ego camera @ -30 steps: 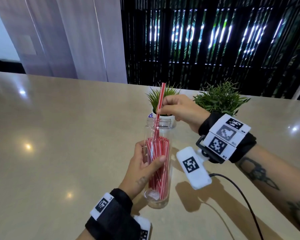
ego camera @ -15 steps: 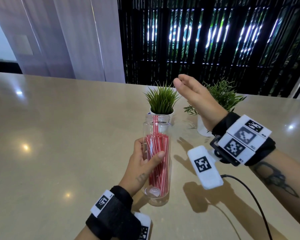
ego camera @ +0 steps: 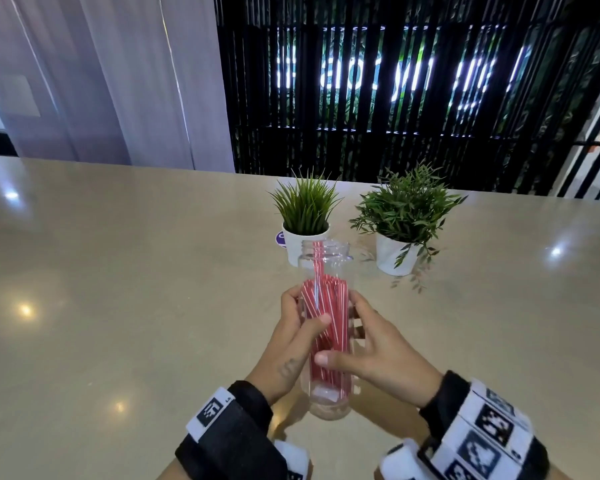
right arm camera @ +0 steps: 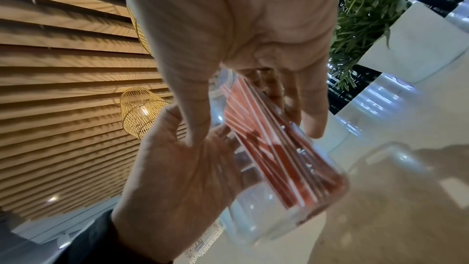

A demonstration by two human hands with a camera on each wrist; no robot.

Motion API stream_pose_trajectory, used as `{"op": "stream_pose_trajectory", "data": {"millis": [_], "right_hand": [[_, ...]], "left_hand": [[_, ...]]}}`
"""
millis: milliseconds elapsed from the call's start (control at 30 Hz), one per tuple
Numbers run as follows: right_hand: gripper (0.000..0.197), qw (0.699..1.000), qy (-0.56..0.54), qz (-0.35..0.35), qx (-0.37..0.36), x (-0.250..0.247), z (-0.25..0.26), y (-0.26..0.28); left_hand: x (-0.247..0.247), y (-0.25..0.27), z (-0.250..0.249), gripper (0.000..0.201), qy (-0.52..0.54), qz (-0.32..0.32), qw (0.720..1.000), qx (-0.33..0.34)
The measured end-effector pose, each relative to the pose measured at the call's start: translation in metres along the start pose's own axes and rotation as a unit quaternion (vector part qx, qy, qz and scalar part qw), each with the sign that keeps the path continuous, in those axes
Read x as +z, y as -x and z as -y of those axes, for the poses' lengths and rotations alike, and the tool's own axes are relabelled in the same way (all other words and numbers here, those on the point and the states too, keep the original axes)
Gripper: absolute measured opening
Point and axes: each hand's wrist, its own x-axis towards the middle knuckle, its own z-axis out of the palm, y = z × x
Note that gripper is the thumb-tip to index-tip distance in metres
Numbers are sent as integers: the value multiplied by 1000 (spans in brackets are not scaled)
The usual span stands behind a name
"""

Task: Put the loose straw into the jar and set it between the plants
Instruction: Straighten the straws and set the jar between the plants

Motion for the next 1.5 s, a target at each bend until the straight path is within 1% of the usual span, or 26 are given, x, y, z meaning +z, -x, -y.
{"op": "stream_pose_trajectory", "data": {"millis": [67,133,200,233,266,400,500,566,666,766,866,966,1033,1133,1199,1299,1366,1432,1499], "right_hand": [[67,1000,-3,-20,2,0,-6,6],[63,999,-18,-49,5,-4,-12,12],[61,996,-34,-88,1,-15,-17,16],[60,994,-37,-103,0,-21,-19,16],[60,993,-37,-115,0,-26,-22,17],[63,989,-20,-148,10,-39,-31,11],[71,986,-31,-165,9,-48,-39,1],[72,985,-40,-170,7,-55,-43,-7],[73,987,-38,-154,6,-64,-47,-25],[74,988,-4,-152,10,-72,-47,-47],[75,984,49,-170,27,-78,-49,-67],[74,972,137,-184,48,-81,-54,-89],[71,965,166,-192,67,-81,-58,-102],[72,963,162,-203,77,-77,-66,-118],[71,963,149,-212,80,-74,-70,-126],[60,964,125,-215,91,-73,-72,-138],[53,965,107,-215,102,-74,-74,-145],[51,967,98,-206,111,-74,-76,-152],[53,971,98,-185,117,-74,-80,-158]], "left_hand": [[5,0,5,50,-5,26,1000,-14],[10,2,10,53,-28,44,999,-15],[13,2,12,59,-117,49,992,13],[13,0,13,58,-167,39,985,29],[14,-3,13,56,-190,27,981,35],[25,-23,16,63,-167,24,985,37],[30,-43,21,63,-181,28,982,47],[30,-58,24,63,-180,35,982,47],[27,-82,23,58,-165,52,985,28],[23,-107,19,53,-157,51,986,17],[19,-125,16,51,-169,43,984,16],[14,-138,17,61,-204,40,978,17],[10,-147,20,66,-246,45,968,21],[5,-159,26,68,-327,39,944,26],[3,-167,30,67,-354,31,934,18],[0,-179,34,68,-373,12,928,-4],[-2,-187,37,70,-384,-12,923,-12],[-2,-193,40,71,-378,-31,925,-25],[-1,-196,43,70,-378,-32,925,-36]]}}
